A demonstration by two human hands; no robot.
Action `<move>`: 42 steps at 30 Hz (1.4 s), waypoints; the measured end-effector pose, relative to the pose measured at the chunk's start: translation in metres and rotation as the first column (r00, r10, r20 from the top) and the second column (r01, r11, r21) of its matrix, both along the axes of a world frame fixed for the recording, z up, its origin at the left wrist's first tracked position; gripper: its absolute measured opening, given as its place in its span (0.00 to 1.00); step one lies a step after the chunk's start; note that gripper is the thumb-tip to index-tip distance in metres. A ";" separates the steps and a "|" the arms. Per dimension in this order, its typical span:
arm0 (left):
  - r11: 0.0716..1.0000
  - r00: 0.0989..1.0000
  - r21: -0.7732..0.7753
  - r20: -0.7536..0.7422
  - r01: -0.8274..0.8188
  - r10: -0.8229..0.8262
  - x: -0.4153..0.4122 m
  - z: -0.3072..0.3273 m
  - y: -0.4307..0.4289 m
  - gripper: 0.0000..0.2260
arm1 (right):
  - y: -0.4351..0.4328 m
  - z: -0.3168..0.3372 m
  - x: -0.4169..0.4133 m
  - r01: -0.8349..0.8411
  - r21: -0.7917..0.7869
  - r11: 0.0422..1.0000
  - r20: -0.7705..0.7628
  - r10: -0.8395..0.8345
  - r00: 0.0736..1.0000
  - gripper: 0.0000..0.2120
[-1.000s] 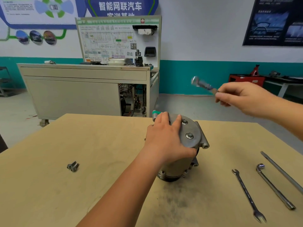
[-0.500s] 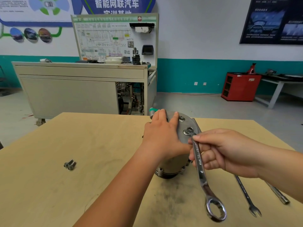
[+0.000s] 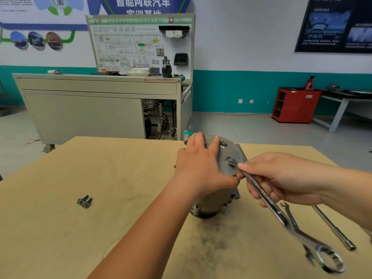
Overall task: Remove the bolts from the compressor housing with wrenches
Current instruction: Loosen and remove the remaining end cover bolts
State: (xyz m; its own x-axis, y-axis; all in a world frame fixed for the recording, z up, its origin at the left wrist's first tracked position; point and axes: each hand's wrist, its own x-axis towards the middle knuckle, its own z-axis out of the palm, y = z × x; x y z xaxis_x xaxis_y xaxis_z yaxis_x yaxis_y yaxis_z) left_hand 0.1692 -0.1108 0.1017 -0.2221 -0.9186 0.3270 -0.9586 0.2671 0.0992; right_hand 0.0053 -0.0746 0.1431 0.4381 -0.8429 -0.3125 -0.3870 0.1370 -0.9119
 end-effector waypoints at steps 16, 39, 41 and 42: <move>1.000 0.999 -0.027 -0.049 0.016 -0.017 0.007 -0.005 -0.003 0.45 | -0.066 0.024 -0.039 -0.319 -0.717 0.620 -0.546 -0.214 0.810 0.14; 1.000 0.999 0.020 -0.036 0.007 -0.006 0.008 0.001 0.002 0.48 | 0.020 -0.004 0.021 0.114 0.066 0.991 0.230 -0.126 0.965 0.10; 1.000 1.000 0.018 -0.028 0.006 -0.005 0.007 0.001 0.002 0.47 | 0.020 -0.008 0.022 0.101 0.071 0.992 0.209 -0.114 0.971 0.10; 1.000 1.000 0.016 -0.020 0.006 -0.005 0.007 0.000 0.001 0.47 | 0.019 -0.010 0.021 0.085 0.073 0.994 0.192 -0.098 0.977 0.10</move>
